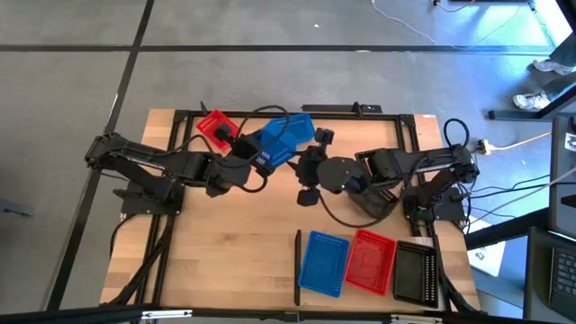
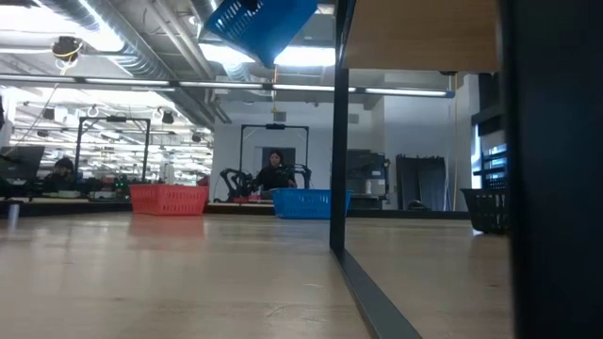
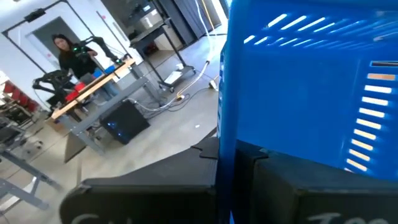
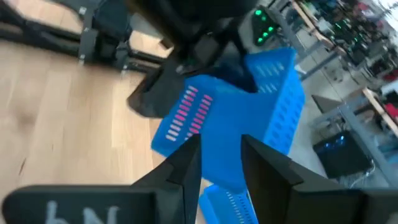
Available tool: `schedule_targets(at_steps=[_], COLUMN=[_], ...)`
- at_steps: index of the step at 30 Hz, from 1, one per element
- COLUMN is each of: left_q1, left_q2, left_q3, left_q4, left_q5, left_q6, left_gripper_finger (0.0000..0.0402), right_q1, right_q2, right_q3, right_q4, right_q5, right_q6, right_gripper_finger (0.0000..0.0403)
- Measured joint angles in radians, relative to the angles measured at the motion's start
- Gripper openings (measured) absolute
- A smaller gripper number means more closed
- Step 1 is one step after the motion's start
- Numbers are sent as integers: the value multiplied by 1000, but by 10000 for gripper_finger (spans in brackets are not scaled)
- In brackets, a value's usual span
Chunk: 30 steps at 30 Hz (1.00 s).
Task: Stack baskets on shelf by color
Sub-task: Stack the bottom blue bin on top of the blue bin on the shelf
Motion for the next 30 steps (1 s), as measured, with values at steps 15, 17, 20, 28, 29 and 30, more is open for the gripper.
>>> schedule_targets(at_steps=[15,17,20,28,29,30], left_q1=[-20,-25,-34,-69,-73,-76], left_q2=[0,0,0,0,0,0], left_q3=[0,0,0,0,-1,-1], left_q4=[19,19,21,42,41,42], left_q5=[0,0,-1,-3,-3,-2], left_q6=[1,1,0,1,1,1], left_gripper_finger=[0,0,0,0,0,0], right_q1=[-41,-47,-57,-113,-119,-124], right_q2=[24,24,24,24,24,24], right_q3=[1,1,1,1,1,1], right_q4=[51,51,48,10,7,6], right_q5=[81,65,68,-8,-19,-21], right_q6=[-10,-5,17,106,120,127], right_gripper_finger=[114,114,114,114,114,114])
